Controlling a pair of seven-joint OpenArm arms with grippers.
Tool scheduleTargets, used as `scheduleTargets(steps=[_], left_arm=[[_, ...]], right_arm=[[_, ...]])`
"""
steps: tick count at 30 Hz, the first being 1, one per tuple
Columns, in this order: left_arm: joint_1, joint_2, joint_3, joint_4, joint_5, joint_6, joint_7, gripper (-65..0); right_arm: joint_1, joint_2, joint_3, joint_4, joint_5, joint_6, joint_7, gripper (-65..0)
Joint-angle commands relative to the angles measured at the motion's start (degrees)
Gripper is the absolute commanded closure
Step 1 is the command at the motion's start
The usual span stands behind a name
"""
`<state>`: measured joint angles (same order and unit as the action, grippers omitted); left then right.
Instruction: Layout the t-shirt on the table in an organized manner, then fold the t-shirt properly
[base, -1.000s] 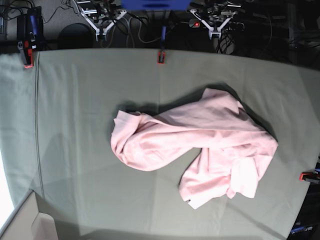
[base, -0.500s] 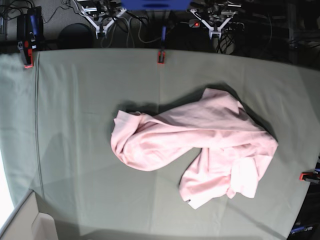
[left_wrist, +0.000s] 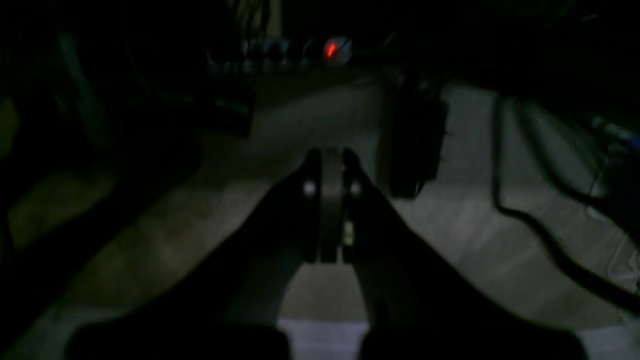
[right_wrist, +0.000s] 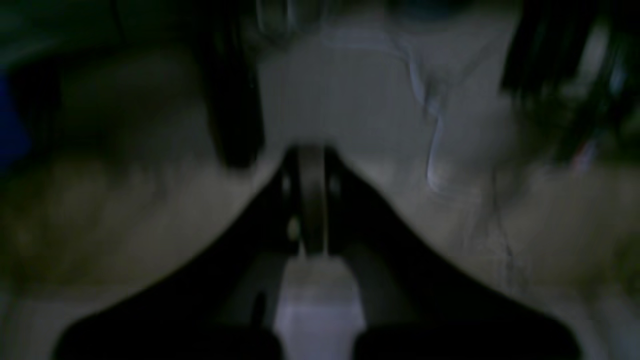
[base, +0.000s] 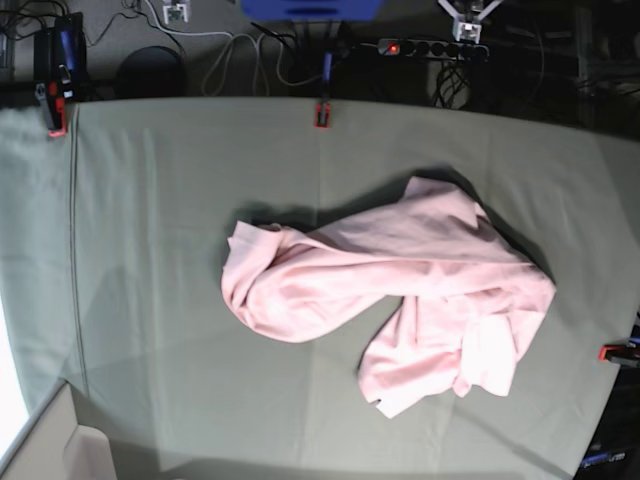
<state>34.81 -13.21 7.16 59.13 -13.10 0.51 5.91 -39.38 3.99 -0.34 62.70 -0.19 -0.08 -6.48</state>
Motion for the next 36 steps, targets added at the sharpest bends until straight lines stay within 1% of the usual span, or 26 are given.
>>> scheduleTargets(steps=[1,4,7,9,11,13,14,16,18,20,22,23,26,28,30,33,34,36], left_arm=[[2.9,-1.0,-0.4,4.4,0.0,-0.3,-0.9,0.0],[9.3,-1.6,-5.0,16.6,0.0,-0.3,-0.9,0.0],[13.4,-1.5,-9.8,26.5,0.0,-0.3,-0.9,0.0],[15.4,-1.5,-12.8,34.4,0.0,-0.3,-0.9,0.0],[16.8,-1.5,-14.8,40.9,0.0,-0.3,-0.9,0.0],[17.3,-1.5,-16.3,47.0,0.0,-0.3,-0.9,0.0],[17.2,-1.5,-16.9,49.5,0.0,-0.3,-0.9,0.0],[16.7,-1.5,-17.1,53.3,0.0,-0.3,-0.9,-0.1],[15.3,-1.5,-17.0,54.4,0.0,-0.3,-0.9,-0.6],[13.0,-0.6,-16.9,54.5,0.0,-0.3,-0.9,-4.7],[10.9,1.7,-17.2,54.2,0.0,-0.3,-0.9,-12.3],[10.0,2.9,-17.5,54.2,0.0,-0.3,-0.9,-17.2],[8.2,5.6,-20.5,54.2,0.0,-0.3,-0.9,-28.7],[6.8,8.0,-22.0,54.3,0.0,-0.3,-0.9,-35.0],[5.4,8.8,-23.6,54.2,0.0,-0.5,-0.9,-39.8],[4.0,8.8,-24.7,53.9,0.0,-0.5,-0.9,-41.8],[3.5,8.7,-25.0,53.8,0.0,-0.3,-0.9,-41.8],[2.5,8.7,-25.1,52.7,0.0,-0.3,-0.9,-41.8]], right_arm=[[-3.7,0.9,0.1,5.7,0.3,0.4,1.3,0.0],[-11.6,2.4,0.5,21.1,0.5,0.4,1.3,0.0],[-15.7,3.4,0.6,31.8,0.5,0.4,1.0,0.0],[-17.4,4.5,1.4,39.4,0.5,0.4,-1.6,0.0],[-17.5,4.6,2.4,45.9,0.5,0.4,-5.0,0.0],[-17.1,4.6,3.0,52.2,0.5,0.4,-9.8,0.0],[-16.1,4.6,3.0,54.0,0.5,0.4,-11.0,0.0],[-13.4,4.6,3.1,54.4,0.5,0.4,-11.3,0.0],[-10.3,4.4,3.2,54.0,0.5,0.4,-11.4,0.0],[-7.9,3.4,3.2,54.0,0.5,0.4,-11.4,0.0],[-6.3,2.0,3.1,54.4,0.4,0.4,-11.4,0.0],[-5.2,1.5,3.1,54.4,0.3,0.4,-11.4,0.0],[-2.5,0.3,3.0,54.3,0.3,0.4,-11.4,-0.4],[-0.8,-0.8,3.0,54.3,0.3,0.4,-11.4,-4.6],[1.2,-1.7,2.6,54.3,0.3,0.4,-11.4,-10.9],[4.4,-2.0,0.5,54.0,0.3,0.4,-11.9,-21.0],[6.0,-1.7,-1.0,54.0,0.3,0.4,-13.5,-24.8],[9.7,-1.6,-3.8,53.8,0.3,0.4,-18.5,-30.8]])
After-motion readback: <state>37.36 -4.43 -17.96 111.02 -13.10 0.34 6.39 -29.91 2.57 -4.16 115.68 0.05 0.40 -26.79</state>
